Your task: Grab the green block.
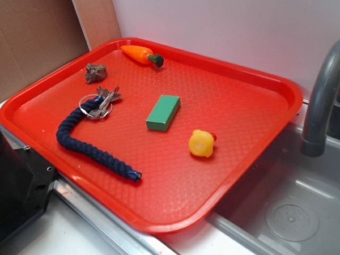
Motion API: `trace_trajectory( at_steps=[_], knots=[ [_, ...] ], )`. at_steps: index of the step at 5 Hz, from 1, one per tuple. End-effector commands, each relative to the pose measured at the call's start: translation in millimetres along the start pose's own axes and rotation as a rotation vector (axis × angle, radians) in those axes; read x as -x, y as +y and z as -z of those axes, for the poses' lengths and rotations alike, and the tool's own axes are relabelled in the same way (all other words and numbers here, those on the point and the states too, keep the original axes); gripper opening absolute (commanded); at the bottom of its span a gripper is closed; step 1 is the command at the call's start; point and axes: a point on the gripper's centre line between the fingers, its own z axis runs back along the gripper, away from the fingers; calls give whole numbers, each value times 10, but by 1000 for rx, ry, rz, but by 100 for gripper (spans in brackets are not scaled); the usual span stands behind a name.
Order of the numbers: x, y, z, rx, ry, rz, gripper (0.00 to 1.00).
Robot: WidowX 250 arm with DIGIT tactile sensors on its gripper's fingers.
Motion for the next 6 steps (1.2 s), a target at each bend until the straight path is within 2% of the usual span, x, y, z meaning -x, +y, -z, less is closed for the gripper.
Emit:
trace_trajectory(
  at_steps=[1,2,3,4,5,6],
  knots=[
    [0,0,0,0,0,0,100],
    [-391,-122,357,39,-97,-165,100],
    [-619,-264,710,68,-77,-305,100],
    [-806,-385,1152,50,-33,-330,100],
    [-883,-400,1555,5,27,-267,100],
    [-883,-400,1555,5,27,-267,100]
  ],
)
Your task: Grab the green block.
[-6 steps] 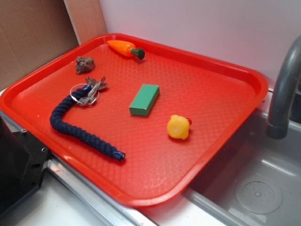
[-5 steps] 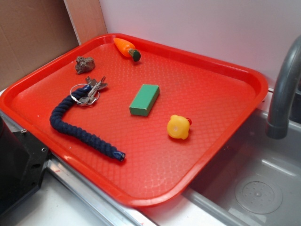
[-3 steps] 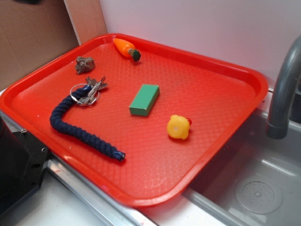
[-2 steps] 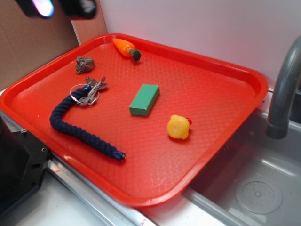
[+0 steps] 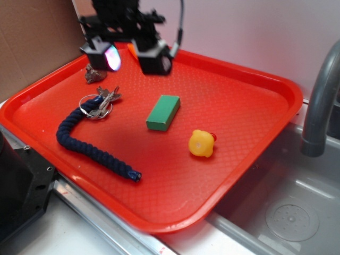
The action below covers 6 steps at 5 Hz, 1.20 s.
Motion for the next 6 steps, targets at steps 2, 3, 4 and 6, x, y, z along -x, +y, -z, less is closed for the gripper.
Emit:
trace_trajectory(
  at_steps=[2,3,4,6],
  knots=[
    [-26,-15,-54,17,-30,8,100],
    [-45,-73,135,-17,-67,29,100],
    [-138,-106,340,-25,-42,57,100],
    [-156,-23,555,-48,18,48,100]
  ],
)
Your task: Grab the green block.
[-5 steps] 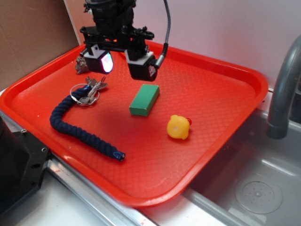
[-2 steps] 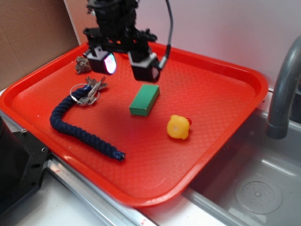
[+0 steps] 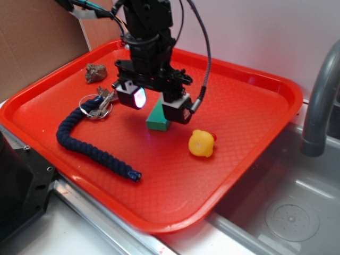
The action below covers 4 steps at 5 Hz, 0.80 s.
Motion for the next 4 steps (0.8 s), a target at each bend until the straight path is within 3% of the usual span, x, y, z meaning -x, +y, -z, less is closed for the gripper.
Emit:
trace_trajectory(
  at_steps=[1,2,3,4],
  knots=[
    [-162,116,74,5,13,-42,100],
    [-369,88,149,-11,44,-51,100],
    [-444,71,141,-26,40,-38,0],
    [-390,109,-90,-33,-1,87,0]
  ],
)
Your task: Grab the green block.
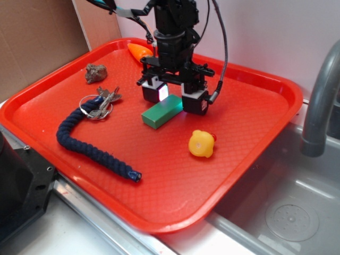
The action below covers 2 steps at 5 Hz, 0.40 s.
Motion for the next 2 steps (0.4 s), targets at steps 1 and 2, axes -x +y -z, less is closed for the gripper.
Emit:
trace_trajectory(
  at_steps=[1,2],
  knots=[
    [186,146,-478,-30,-84,144,0],
    [430,214,-963,-80,-101,237,0]
  ],
)
